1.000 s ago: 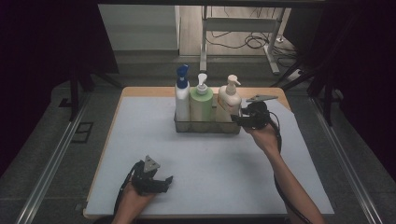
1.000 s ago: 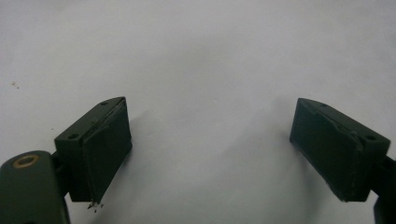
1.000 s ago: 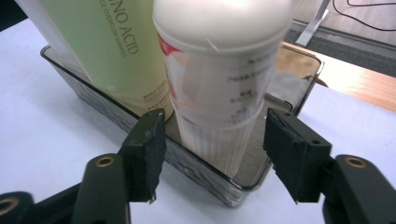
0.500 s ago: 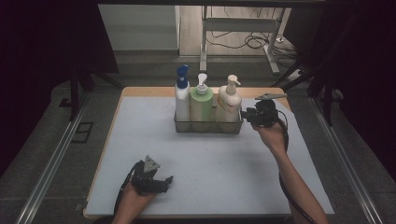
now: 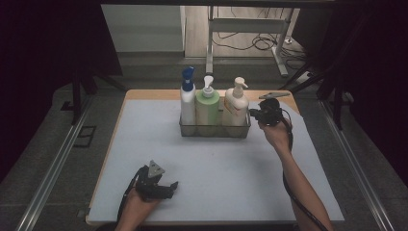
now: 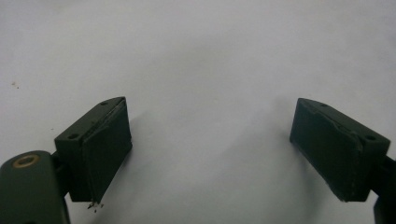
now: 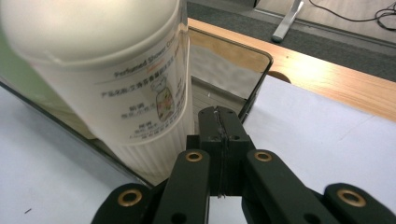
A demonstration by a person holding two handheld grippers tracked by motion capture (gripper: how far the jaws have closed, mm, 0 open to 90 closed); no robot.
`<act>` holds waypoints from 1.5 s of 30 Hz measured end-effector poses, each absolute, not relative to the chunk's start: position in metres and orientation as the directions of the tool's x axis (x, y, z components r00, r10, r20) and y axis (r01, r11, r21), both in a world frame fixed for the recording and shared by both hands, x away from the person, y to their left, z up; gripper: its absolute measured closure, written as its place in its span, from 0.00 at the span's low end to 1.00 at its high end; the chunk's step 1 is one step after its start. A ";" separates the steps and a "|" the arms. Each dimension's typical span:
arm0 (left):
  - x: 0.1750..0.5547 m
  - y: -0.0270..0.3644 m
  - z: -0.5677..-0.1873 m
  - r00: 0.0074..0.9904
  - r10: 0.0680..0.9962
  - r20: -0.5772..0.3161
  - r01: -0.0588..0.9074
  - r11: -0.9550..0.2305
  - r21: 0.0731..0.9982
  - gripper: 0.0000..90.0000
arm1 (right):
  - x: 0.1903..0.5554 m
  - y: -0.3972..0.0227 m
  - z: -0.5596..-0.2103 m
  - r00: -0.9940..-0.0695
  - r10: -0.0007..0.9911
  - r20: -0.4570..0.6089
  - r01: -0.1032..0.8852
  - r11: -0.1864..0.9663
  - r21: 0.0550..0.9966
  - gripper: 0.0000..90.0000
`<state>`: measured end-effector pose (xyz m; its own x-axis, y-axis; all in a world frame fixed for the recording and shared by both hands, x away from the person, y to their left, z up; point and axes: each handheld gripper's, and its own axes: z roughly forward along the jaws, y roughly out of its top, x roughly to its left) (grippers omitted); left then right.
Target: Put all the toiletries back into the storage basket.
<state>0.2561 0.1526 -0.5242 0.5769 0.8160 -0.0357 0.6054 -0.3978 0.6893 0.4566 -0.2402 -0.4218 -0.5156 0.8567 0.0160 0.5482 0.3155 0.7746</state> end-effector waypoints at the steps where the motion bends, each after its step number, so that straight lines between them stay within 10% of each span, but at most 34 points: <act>1: 0.256 0.153 -0.524 0.577 0.816 -0.036 0.606 -0.398 0.689 0.14 | 0.459 -0.238 -0.423 -0.518 0.855 0.012 0.550 0.323 0.770 1.00; 45: 0.256 0.153 -0.524 0.576 0.817 -0.037 0.606 -0.396 0.690 0.14 | 0.477 -0.222 -0.459 -0.528 0.848 0.045 0.600 0.334 0.727 1.00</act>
<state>0.2562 0.1525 -0.5243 0.5760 0.8166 -0.0374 0.6060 -0.3958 0.6900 0.4774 -0.2223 -0.4587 -0.5277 0.8482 0.0455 0.6001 0.3344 0.7267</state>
